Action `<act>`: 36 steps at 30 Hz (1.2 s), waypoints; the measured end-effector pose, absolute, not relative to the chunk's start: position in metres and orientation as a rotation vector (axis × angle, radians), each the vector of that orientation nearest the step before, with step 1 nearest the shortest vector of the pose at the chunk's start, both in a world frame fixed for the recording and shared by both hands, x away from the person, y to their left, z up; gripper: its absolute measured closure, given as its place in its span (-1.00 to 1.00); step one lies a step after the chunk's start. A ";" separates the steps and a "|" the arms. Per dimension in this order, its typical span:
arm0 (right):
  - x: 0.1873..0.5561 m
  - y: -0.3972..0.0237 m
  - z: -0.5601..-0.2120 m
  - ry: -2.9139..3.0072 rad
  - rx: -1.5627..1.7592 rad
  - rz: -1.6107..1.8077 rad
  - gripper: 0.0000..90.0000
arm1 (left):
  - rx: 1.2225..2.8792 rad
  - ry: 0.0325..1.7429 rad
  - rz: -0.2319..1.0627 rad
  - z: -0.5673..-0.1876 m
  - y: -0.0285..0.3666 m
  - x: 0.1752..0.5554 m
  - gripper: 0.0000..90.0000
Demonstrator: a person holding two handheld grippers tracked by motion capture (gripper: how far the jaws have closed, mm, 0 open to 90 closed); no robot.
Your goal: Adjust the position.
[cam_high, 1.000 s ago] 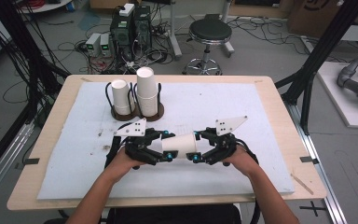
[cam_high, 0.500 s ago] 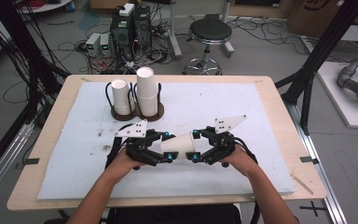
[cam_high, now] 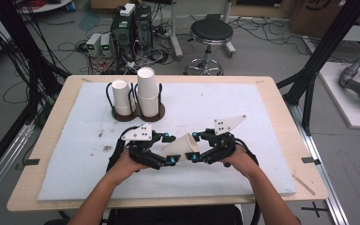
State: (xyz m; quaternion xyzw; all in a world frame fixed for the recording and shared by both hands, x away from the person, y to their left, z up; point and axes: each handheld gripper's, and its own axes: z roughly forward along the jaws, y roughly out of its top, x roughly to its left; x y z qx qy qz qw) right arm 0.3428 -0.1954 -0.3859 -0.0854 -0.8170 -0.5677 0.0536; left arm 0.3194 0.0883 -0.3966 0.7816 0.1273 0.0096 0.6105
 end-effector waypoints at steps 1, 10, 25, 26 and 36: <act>0.342 -0.194 -0.386 -2.489 -0.255 -1.722 -0.22 | 1.811 0.281 0.022 -0.397 0.088 0.319 -0.41; 0.341 -0.191 -0.387 -2.457 -0.290 -1.759 -0.38 | 1.769 0.239 0.003 -0.399 0.090 0.320 -0.19; 0.340 -0.189 -0.386 -2.440 -0.316 -1.846 -0.22 | 1.764 0.295 0.021 -0.404 0.091 0.321 -0.24; 0.340 -0.189 -0.386 -2.449 -0.316 -1.849 -0.22 | 1.770 0.311 0.023 -0.405 0.090 0.321 -0.28; 0.340 -0.192 -0.383 -2.410 -0.315 -1.852 -0.27 | 1.797 0.245 0.015 -0.405 0.087 0.318 -0.20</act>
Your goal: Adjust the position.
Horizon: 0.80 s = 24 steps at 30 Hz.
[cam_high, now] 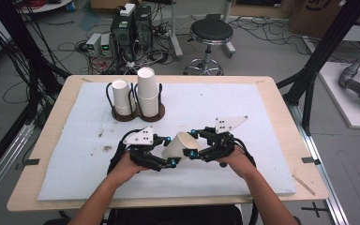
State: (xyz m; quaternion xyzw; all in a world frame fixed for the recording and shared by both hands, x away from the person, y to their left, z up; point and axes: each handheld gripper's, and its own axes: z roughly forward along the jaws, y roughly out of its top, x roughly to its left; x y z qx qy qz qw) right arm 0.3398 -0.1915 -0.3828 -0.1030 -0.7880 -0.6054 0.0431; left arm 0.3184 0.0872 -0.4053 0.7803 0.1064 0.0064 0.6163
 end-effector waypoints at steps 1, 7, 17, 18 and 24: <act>0.339 -0.192 -0.383 -2.384 -0.321 -1.872 -0.34 | 1.788 0.243 0.014 -0.405 0.088 0.318 -0.20; 0.337 -0.188 -0.384 -2.346 -0.369 -1.915 -0.58 | 1.726 0.258 0.001 -0.402 0.091 0.320 -0.20; 0.338 -0.190 -0.381 -2.410 -0.315 -1.901 -0.24 | 1.794 0.308 0.019 -0.406 0.086 0.319 -0.35; 0.339 -0.191 -0.381 -2.411 -0.326 -1.900 -0.23 | 1.793 0.306 0.022 -0.406 0.086 0.319 -0.35; 0.338 -0.189 -0.379 -2.416 -0.313 -1.890 -0.21 | 1.820 0.261 0.030 -0.406 0.084 0.316 -0.21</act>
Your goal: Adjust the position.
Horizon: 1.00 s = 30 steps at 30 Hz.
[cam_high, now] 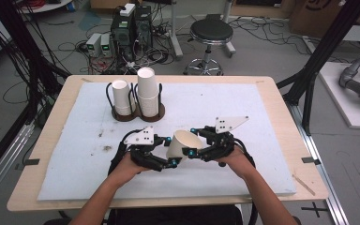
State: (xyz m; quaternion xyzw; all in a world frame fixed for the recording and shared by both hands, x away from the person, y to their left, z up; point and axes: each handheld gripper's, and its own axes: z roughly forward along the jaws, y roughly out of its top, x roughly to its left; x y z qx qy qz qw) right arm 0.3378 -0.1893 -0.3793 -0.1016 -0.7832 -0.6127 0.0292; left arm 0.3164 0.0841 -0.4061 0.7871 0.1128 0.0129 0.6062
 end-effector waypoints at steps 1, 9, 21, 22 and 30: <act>0.337 -0.189 -0.379 -2.407 -0.315 -1.893 -0.23 | 1.819 0.261 0.026 -0.406 0.083 0.316 -0.21; 0.336 -0.187 -0.380 -2.356 -0.386 -1.954 -0.59 | 1.744 0.268 0.031 -0.402 0.089 0.317 -0.21; 0.335 -0.185 -0.378 -2.423 -0.310 -1.923 -0.22 | 1.812 0.309 0.030 -0.408 0.081 0.316 -0.35; 0.334 -0.185 -0.378 -2.421 -0.310 -1.924 -0.21 | 1.813 0.294 0.028 -0.408 0.080 0.316 -0.33; 0.332 -0.183 -0.377 -2.390 -0.318 -1.943 -0.35 | 1.796 0.261 0.032 -0.407 0.080 0.315 -0.22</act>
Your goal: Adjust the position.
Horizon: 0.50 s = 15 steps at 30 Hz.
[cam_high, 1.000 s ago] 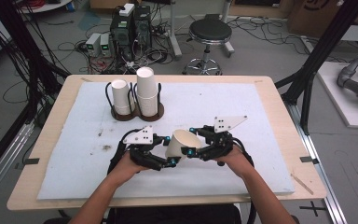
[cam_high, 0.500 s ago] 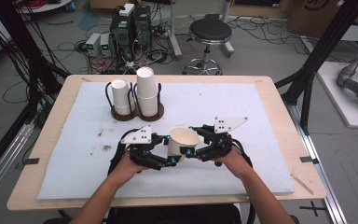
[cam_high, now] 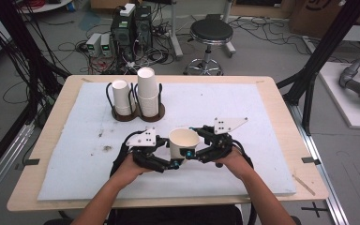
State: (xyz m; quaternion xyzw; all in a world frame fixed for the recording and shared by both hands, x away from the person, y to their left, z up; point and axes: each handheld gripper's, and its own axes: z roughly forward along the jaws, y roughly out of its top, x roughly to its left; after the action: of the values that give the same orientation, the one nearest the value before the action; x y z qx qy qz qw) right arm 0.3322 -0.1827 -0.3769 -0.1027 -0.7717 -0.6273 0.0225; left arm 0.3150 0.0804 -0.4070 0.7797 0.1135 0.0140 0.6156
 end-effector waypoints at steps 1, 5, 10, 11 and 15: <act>0.332 -0.182 -0.377 -2.396 -0.327 -1.953 -0.48 | 1.790 0.264 0.031 -0.407 0.081 0.315 -0.22; 0.331 -0.180 -0.379 -2.389 -0.341 -1.939 -0.59 | 1.767 0.273 0.031 -0.405 0.083 0.315 -0.22; 0.331 -0.179 -0.379 -2.386 -0.359 -1.960 -0.59 | 1.750 0.261 0.038 -0.405 0.084 0.315 -0.21; 0.331 -0.179 -0.379 -2.388 -0.365 -1.969 -0.59 | 1.747 0.257 0.040 -0.405 0.084 0.315 -0.22; 0.329 -0.175 -0.379 -2.372 -0.362 -1.968 -0.59 | 1.740 0.252 0.033 -0.405 0.081 0.315 -0.22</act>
State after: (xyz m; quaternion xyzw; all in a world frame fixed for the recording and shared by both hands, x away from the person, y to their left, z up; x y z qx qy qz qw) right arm 0.3292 -0.1753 -0.3795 -0.1165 -0.7642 -0.6341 0.0194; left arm 0.3150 0.0813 -0.4047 0.7620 0.1105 0.0144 0.6379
